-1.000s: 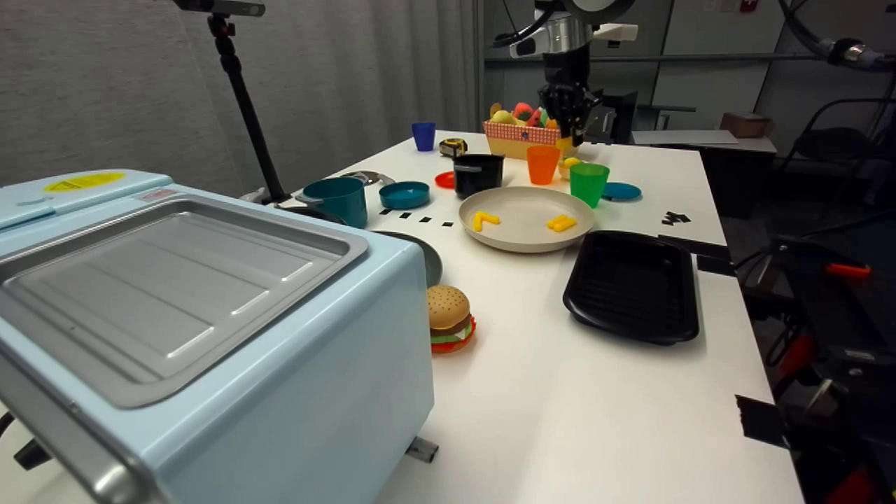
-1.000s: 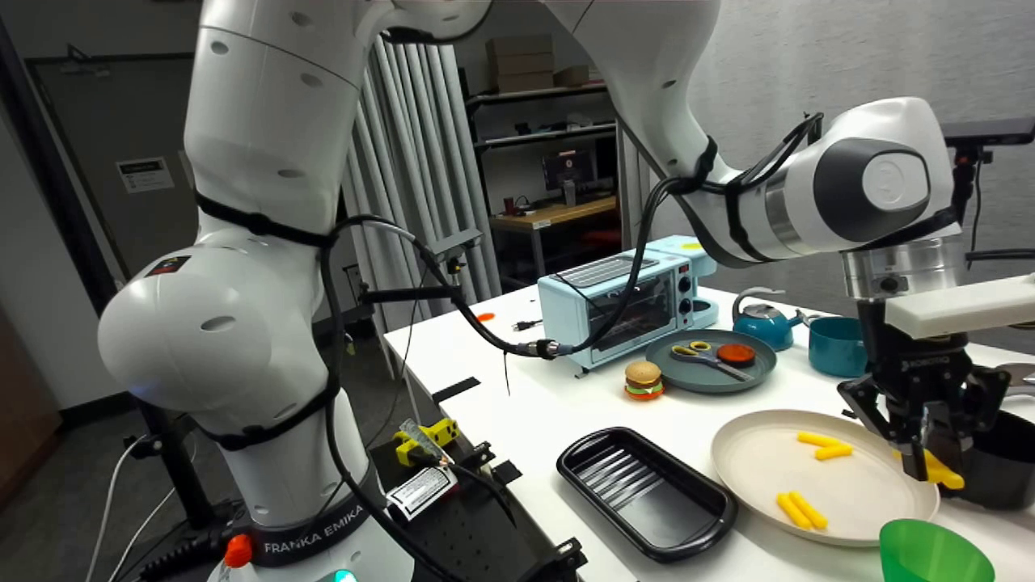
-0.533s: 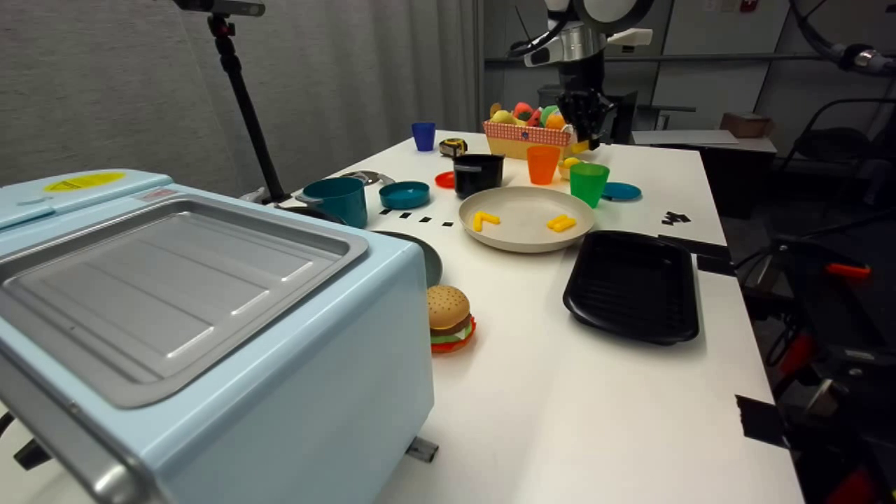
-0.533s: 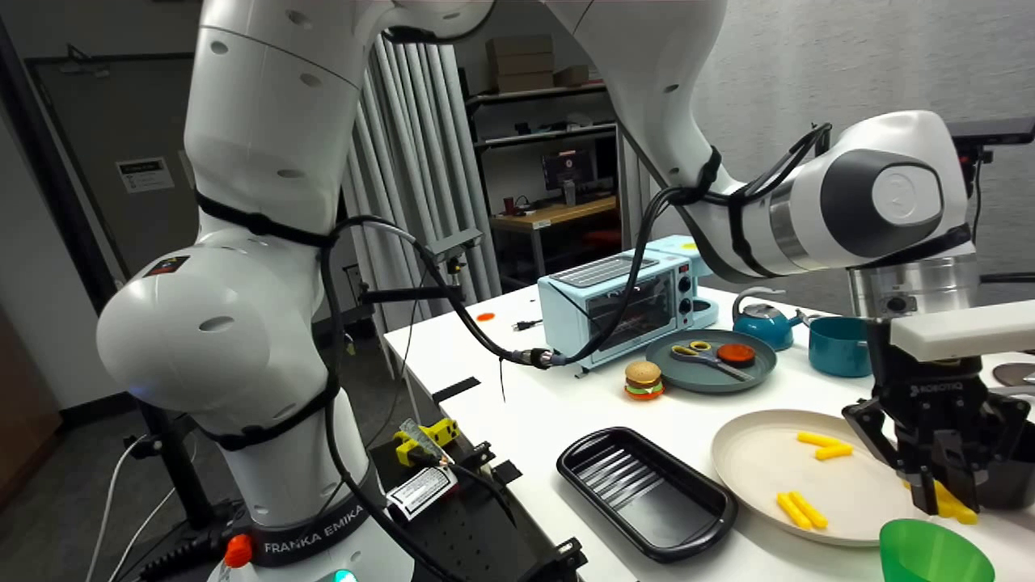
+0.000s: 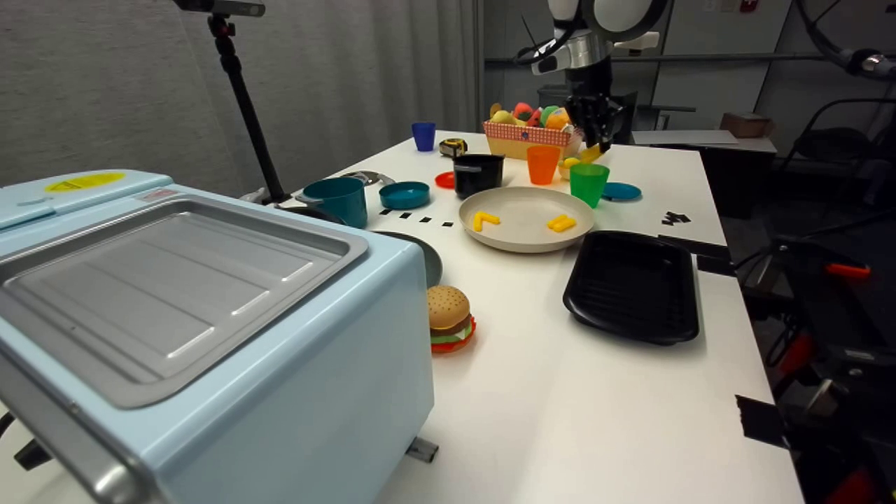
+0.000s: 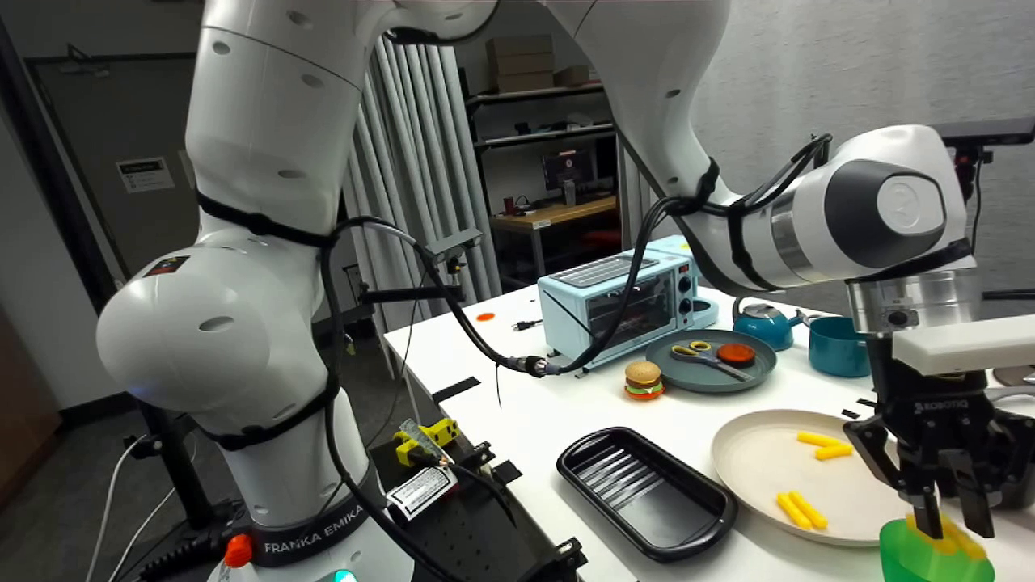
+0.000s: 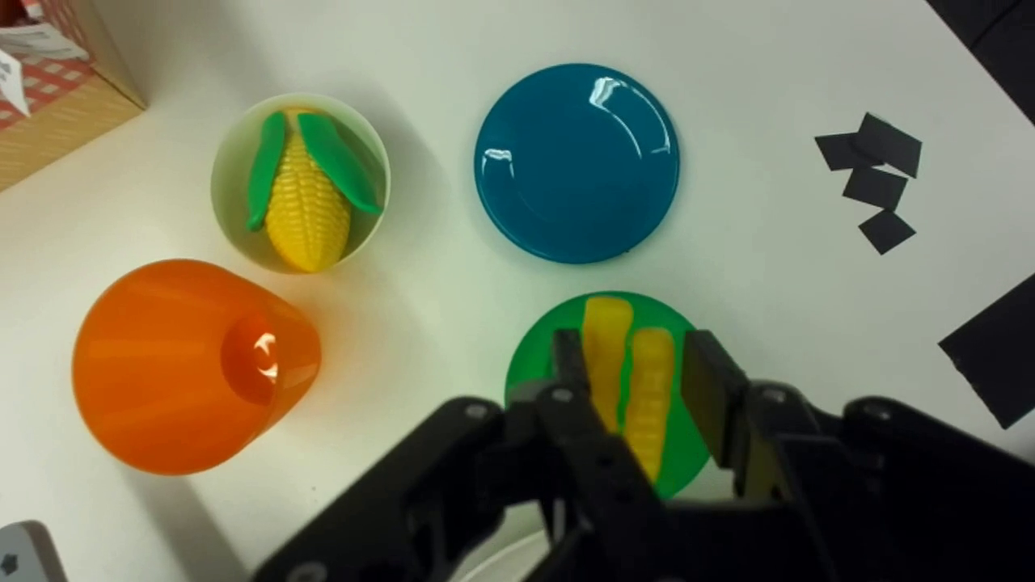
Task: Put the chips in the green cup
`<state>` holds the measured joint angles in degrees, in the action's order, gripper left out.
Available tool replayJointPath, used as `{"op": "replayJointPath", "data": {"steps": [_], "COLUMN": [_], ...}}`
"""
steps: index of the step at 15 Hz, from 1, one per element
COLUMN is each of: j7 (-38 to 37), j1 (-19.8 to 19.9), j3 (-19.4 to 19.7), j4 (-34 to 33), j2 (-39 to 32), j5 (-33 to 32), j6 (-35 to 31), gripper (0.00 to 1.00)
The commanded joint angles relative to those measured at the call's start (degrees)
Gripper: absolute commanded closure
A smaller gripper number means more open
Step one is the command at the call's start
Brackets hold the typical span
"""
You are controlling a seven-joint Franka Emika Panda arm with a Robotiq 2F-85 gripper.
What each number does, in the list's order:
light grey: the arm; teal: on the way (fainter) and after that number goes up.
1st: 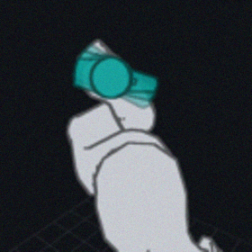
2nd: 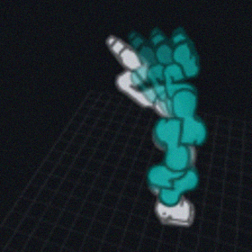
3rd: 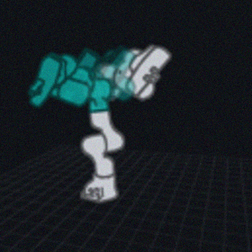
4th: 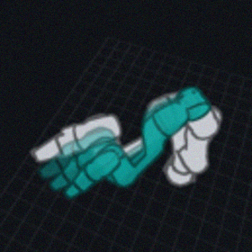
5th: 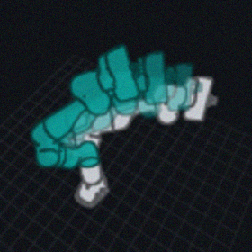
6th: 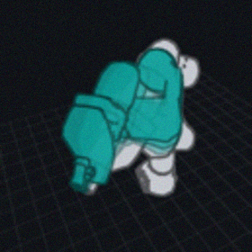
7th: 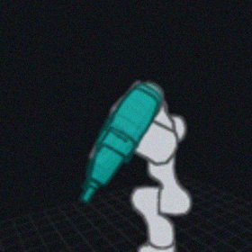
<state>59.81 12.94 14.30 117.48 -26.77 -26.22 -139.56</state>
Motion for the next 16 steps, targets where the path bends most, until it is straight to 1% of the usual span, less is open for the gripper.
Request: {"op": "replayJointPath", "data": {"steps": [1, 3, 4, 5, 6, 16], "j7": [-1.48, -1.36, -1.29, -1.22, -1.33, -0.30], "j1": [0.34, 0.39, 0.43, 0.49, 0.41, -0.78], "j3": [0.09, 0.00, -0.18, -0.40, -0.68, -5.98], "j4": [-0.11, -0.21, -0.17, -0.07, 0.16, 0.64], "j2": [0.01, -0.14, -0.04, 0.14, 0.43, -0.60], "j5": [-2.71, -2.84, -2.63, -2.31, -2.15, -1.02], "j6": [1.30, 1.46, 1.31, 1.09, 0.32, -3.22], "gripper": [0.30, 0.16, 0.08, 0.02, 0.00, 0.00]}}
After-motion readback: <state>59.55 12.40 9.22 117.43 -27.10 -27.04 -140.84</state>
